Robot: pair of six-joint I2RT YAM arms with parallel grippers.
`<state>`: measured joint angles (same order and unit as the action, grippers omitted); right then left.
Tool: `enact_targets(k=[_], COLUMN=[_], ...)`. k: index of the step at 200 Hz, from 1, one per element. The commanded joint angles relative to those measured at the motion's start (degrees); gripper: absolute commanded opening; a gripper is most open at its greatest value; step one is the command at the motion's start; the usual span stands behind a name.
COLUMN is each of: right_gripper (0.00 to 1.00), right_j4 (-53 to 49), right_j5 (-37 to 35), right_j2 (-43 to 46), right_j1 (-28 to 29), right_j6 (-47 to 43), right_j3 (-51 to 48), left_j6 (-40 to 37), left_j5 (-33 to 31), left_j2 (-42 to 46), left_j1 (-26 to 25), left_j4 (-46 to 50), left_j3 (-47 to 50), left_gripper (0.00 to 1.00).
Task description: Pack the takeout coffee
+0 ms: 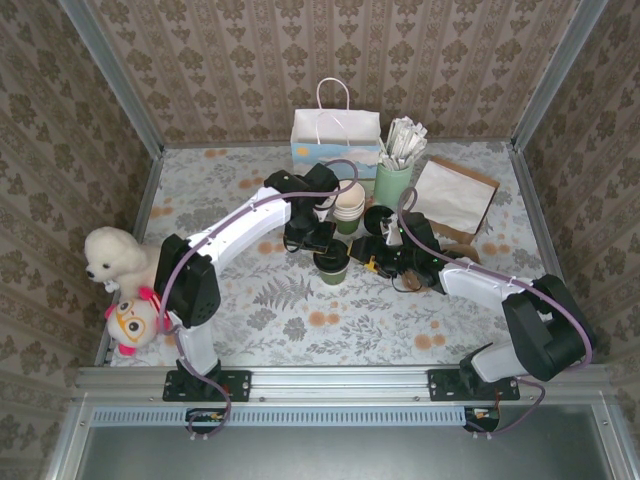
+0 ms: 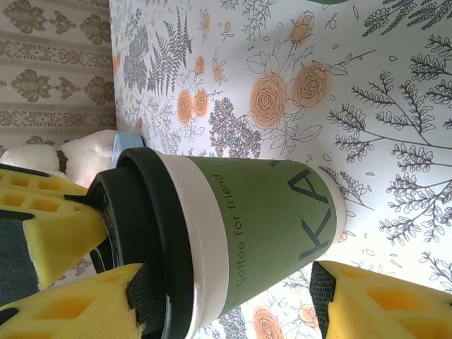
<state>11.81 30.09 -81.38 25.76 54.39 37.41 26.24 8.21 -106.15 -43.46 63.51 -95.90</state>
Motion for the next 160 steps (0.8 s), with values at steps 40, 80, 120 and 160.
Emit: enact_targets(k=[40,80,120,160], right_gripper=[0.6,0.61,0.62,0.58], right_j4=[-0.81,-1.85,-2.47,-2.68], right_j5=[0.94,0.85,0.85,0.54], right_j2=[-0.1,1.27,1.36,0.38], right_j1=[0.44,0.43,0.49,0.52], right_j6=[-0.61,-1.02,-1.31,-1.09], right_j3=[0.83,1.24,0.92,0.13], left_j6=[-1.09,-0.69,-0.9,-0.67], left_j5=[1.24,2.52,2.33,2.19], left_j2=[-1.11,-1.24,-1.74,-1.79], left_j1=[-0.99,-1.0,-1.02,-1.09], left_j4=[0.8,-0.4,-0.48,-0.75], left_j3=[-0.82,0.42,0.8,2.01], left_gripper=[0.01,0.01,0.01,0.01])
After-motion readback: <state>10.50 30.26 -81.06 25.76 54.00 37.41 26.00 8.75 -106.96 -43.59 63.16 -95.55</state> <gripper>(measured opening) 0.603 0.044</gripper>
